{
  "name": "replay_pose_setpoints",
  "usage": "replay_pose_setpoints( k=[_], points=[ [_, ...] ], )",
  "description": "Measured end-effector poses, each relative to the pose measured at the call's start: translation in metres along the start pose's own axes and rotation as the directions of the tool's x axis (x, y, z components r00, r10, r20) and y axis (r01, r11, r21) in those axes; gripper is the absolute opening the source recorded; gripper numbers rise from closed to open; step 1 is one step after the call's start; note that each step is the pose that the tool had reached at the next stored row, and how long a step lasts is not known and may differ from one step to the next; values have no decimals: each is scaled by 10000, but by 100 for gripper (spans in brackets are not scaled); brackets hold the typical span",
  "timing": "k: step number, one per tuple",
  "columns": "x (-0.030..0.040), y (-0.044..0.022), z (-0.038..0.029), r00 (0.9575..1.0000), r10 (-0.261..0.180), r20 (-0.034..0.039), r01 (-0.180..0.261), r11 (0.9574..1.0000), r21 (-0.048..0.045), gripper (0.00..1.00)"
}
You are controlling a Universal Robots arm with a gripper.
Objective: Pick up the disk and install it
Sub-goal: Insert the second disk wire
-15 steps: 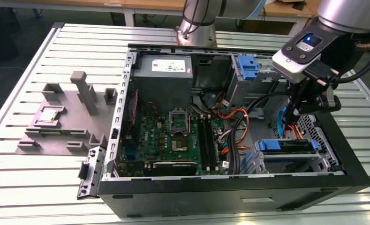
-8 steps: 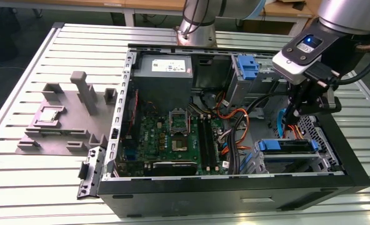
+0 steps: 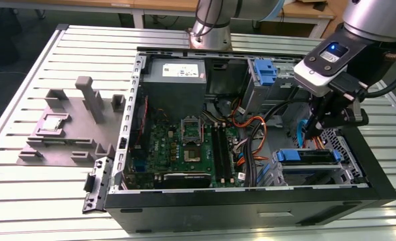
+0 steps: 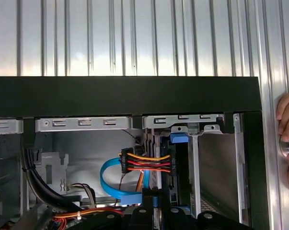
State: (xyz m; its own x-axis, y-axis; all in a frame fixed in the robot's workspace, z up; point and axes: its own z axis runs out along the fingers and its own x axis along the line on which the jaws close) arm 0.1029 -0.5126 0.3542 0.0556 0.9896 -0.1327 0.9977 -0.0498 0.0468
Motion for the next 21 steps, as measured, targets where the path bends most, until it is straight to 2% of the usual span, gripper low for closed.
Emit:
replay_pose_setpoints(
  k=[5,11,12,15,21],
  points=[
    [-63,-9,14,10000,-47,-36,47,10000,-68,16],
    [-66,-9,16,10000,-49,-39,49,10000,-73,16],
    [-67,-10,17,10000,-49,-58,48,10000,-73,16],
    [-78,-12,25,9998,-43,-186,42,10000,-68,16],
    [-165,-10,60,9992,-32,-390,29,10000,-87,16]
  ],
)
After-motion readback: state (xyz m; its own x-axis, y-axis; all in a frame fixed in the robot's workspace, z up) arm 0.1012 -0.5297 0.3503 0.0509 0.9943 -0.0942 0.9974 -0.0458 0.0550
